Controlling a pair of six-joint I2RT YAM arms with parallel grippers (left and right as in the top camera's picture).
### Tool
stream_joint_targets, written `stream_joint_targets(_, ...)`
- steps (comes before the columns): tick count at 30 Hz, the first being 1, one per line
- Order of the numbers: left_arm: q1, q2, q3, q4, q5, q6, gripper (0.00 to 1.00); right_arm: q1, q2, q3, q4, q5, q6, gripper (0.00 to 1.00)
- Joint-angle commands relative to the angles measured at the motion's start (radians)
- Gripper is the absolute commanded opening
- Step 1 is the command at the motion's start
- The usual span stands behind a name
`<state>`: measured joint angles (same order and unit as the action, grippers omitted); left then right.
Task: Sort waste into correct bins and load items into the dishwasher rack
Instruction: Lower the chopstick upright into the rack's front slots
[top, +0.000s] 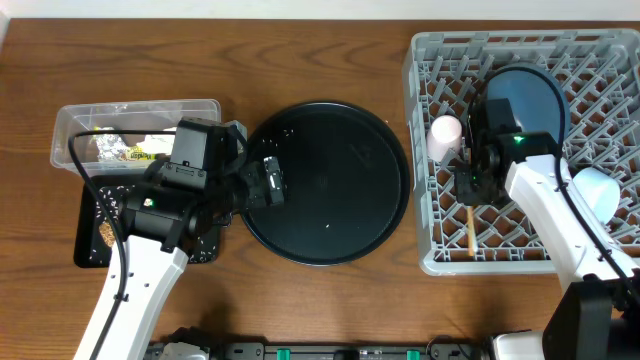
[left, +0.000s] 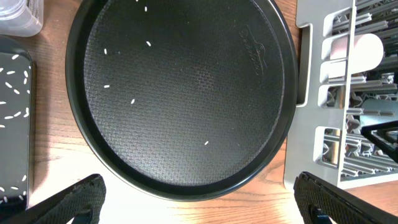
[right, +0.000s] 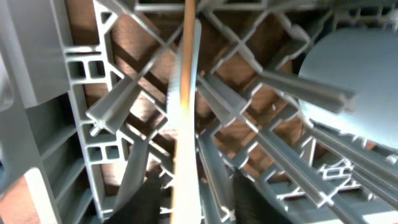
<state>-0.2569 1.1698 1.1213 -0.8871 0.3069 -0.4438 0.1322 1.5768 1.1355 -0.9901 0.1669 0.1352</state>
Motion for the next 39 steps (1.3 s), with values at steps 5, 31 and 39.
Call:
stream_joint_targets(5,0.004,0.002,-0.001,-0.002,-0.013,0.010,0.98,-0.010,0.000,0.015,0.027,0.015,0.006,0.49)
stream_joint_targets(31,0.004,0.002,-0.001,-0.002,-0.013,0.010,0.98,-0.009,-0.203,0.143,-0.066,-0.063,0.006,0.99)
stream_joint_targets(39,0.004,0.002,-0.001,-0.002,-0.013,0.010,0.98,-0.009,-0.203,0.143,-0.066,-0.063,0.006,0.99)
